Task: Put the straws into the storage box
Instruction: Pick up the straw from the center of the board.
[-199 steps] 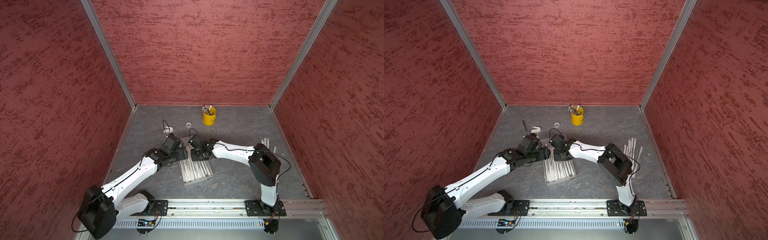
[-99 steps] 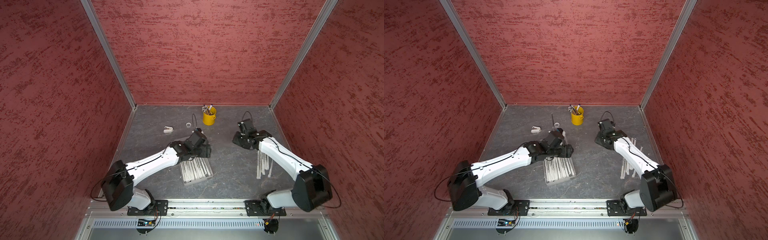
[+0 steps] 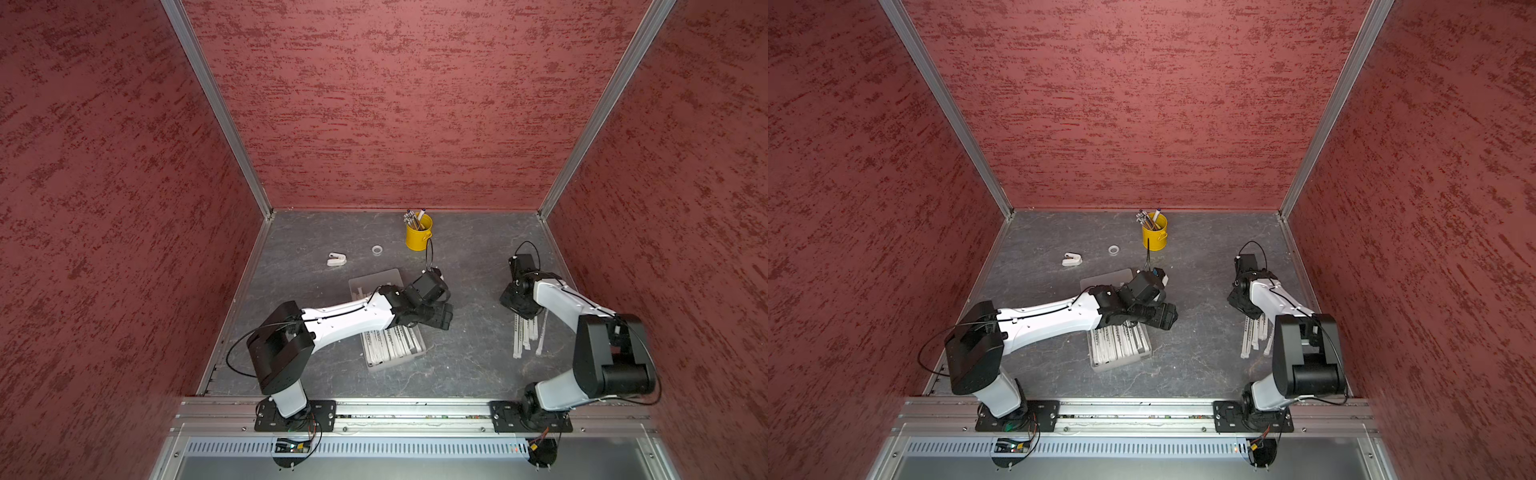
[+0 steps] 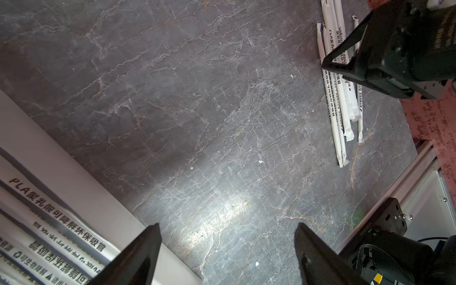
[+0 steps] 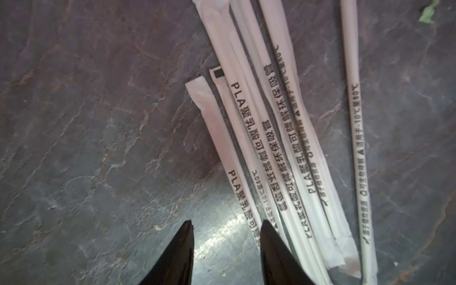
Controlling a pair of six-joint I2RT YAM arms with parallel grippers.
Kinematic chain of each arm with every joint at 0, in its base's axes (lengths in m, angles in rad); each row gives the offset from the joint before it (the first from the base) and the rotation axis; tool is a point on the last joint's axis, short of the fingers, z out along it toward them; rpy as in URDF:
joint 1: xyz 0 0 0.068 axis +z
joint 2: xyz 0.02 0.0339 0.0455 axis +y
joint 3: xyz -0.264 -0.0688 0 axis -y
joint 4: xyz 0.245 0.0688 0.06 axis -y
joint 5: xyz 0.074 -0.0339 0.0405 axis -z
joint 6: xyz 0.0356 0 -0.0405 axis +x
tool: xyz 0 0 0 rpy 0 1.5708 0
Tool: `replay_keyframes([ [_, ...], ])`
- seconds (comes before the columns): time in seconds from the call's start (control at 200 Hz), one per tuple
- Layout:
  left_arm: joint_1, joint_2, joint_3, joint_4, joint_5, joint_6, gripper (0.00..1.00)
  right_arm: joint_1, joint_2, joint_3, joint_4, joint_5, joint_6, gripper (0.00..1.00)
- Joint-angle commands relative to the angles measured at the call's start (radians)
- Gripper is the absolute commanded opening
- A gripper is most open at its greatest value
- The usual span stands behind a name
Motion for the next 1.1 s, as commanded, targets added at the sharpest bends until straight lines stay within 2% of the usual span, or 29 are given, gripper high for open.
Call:
replay_keyframes([
  [0.0,0.012,-0.027,-0.023,0.005,-0.001,0.015,0.88,-0.022,0.024,-0.028,0.060,-0.007,-0.026,0.42],
  [0.18,0.023,-0.039,-0.033,0.003,-0.004,0.014,0.88,-0.026,0.072,-0.051,0.096,-0.037,-0.035,0.35],
  [0.366,0.042,-0.060,-0.049,-0.007,-0.020,0.015,0.88,-0.023,0.093,-0.067,0.113,-0.097,-0.043,0.21],
  [0.466,0.069,-0.093,-0.083,-0.017,-0.044,0.011,0.88,0.010,0.082,-0.059,0.085,-0.068,-0.063,0.21],
  [0.521,0.094,-0.123,-0.116,-0.023,-0.052,0.002,0.88,0.028,0.063,-0.057,0.080,-0.079,-0.073,0.12],
  [0.621,0.155,-0.195,-0.189,-0.040,-0.063,-0.009,0.88,0.110,0.072,-0.021,0.045,-0.065,-0.082,0.07],
  [0.917,0.336,-0.472,-0.382,-0.136,-0.102,-0.032,0.88,0.389,0.092,0.101,0.002,-0.022,-0.056,0.03],
  [1.097,0.442,-0.603,-0.461,-0.168,-0.053,-0.058,0.87,0.591,0.078,0.288,-0.090,-0.002,-0.032,0.02],
])
